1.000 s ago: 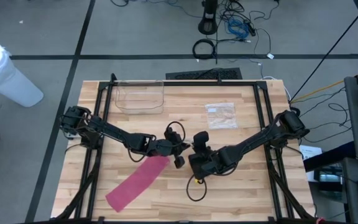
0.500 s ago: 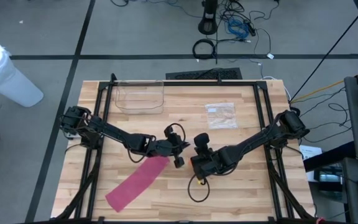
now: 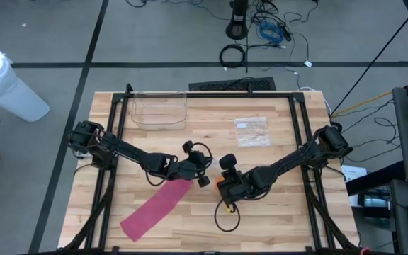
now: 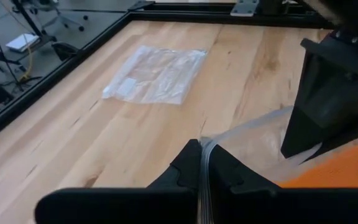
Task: Roll bandage
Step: Put the rolled orange bandage into the transparent zip bag
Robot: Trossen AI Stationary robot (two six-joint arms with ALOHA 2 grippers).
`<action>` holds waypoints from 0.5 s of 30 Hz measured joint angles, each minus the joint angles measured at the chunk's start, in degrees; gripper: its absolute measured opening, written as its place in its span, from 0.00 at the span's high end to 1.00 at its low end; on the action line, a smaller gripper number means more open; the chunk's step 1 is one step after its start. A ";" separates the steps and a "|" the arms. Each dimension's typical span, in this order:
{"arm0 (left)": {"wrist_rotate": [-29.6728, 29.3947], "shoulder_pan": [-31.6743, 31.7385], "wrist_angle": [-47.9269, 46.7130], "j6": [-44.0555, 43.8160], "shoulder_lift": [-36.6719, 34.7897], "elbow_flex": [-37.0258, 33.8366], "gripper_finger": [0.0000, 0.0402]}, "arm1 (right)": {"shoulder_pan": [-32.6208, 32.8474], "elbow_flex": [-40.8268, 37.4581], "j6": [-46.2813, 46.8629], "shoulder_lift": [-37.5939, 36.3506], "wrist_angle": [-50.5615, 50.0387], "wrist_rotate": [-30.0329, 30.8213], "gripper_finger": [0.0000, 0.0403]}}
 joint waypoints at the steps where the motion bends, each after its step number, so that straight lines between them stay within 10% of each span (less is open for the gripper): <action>1: -0.57 -0.10 -0.11 0.00 0.00 0.00 0.98 | 0.03 -0.01 1.06 0.00 0.35 1.39 1.00; 15: -5.31 -1.13 -0.24 1.13 2.71 0.00 0.98 | 0.16 0.28 16.21 -11.38 1.06 1.31 0.78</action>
